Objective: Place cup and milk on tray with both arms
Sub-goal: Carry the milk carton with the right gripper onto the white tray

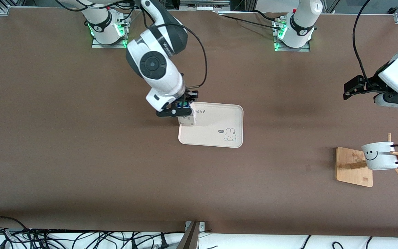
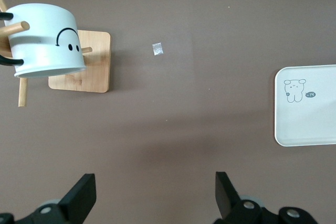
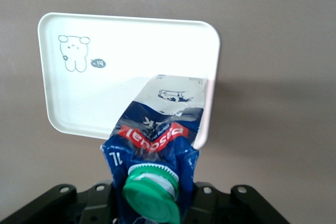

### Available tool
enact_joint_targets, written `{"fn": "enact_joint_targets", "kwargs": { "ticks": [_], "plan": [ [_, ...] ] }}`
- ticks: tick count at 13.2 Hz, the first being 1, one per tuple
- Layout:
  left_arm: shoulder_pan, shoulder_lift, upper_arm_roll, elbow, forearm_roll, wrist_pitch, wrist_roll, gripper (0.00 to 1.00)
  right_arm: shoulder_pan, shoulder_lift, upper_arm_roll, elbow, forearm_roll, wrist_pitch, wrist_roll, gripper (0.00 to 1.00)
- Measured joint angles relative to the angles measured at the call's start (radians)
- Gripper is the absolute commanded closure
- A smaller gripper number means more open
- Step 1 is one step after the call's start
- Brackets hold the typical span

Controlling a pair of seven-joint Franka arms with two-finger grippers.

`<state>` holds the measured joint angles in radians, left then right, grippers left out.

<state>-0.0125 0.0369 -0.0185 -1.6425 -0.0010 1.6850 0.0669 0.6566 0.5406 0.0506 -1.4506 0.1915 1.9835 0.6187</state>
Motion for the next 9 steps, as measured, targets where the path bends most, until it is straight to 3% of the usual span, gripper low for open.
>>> {"fn": "enact_joint_targets", "kwargs": {
  "ticks": [6,9],
  "plan": [
    [0.0,0.0,0.0,0.0,0.0,-0.003,0.0,0.0,0.014,0.06,-0.015,0.013,0.0,0.053,0.008,0.67],
    [0.002,0.0,0.002,0.0,0.0,-0.023,0.0,0.0,0.014,0.079,-0.015,0.013,-0.009,0.074,0.008,0.55]
  ]
}}
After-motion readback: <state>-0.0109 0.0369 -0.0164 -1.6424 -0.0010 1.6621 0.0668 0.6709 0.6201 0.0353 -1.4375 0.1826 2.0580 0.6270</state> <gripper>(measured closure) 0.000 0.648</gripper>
